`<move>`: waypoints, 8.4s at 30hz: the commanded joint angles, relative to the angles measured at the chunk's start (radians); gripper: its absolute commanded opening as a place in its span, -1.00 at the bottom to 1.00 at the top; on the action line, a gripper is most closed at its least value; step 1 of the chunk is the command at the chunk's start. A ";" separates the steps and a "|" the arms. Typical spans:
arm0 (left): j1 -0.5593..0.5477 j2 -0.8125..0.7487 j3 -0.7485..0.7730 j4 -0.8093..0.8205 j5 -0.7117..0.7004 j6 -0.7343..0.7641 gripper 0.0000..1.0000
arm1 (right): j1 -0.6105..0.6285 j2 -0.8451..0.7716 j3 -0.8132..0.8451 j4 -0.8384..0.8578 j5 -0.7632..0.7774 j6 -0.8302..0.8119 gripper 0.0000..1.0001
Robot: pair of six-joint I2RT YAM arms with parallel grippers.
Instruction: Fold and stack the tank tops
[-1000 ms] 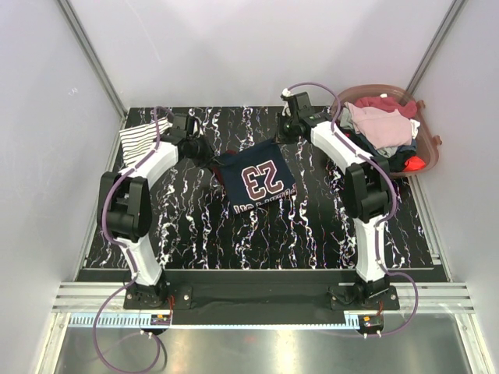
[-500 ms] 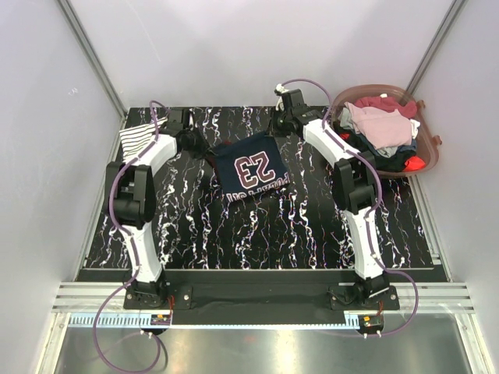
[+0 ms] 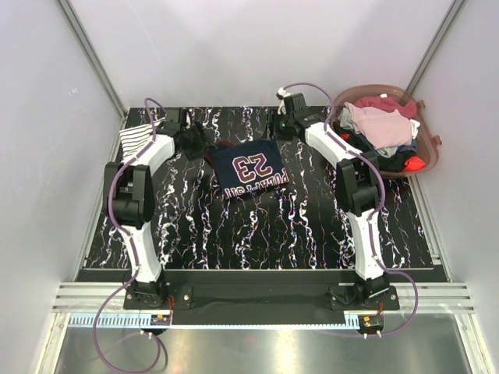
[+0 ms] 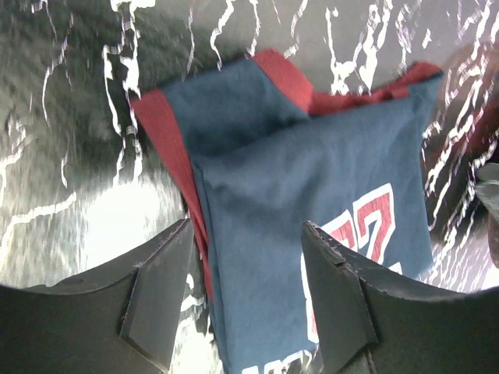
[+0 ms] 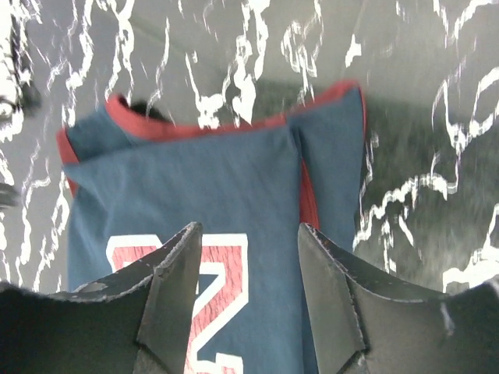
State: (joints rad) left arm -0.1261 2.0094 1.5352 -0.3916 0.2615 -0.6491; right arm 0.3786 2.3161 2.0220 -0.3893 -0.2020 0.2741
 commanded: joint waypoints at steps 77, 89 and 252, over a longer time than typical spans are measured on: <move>-0.285 -0.751 -0.923 0.205 -0.021 0.020 0.17 | 0.102 -0.819 -1.114 0.119 0.001 0.224 0.02; -0.198 -0.609 -0.679 0.200 -0.082 0.043 0.18 | 0.076 -0.634 -0.811 0.020 0.058 0.162 -0.07; -0.331 -0.645 -1.009 0.475 -0.205 -0.052 -0.30 | -0.001 -0.425 -0.858 0.248 0.157 0.304 -0.45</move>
State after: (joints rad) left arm -0.4564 1.4605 0.5823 0.0765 0.1734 -0.6804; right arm 0.3820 1.8496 1.0817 -0.1474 0.0051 0.6266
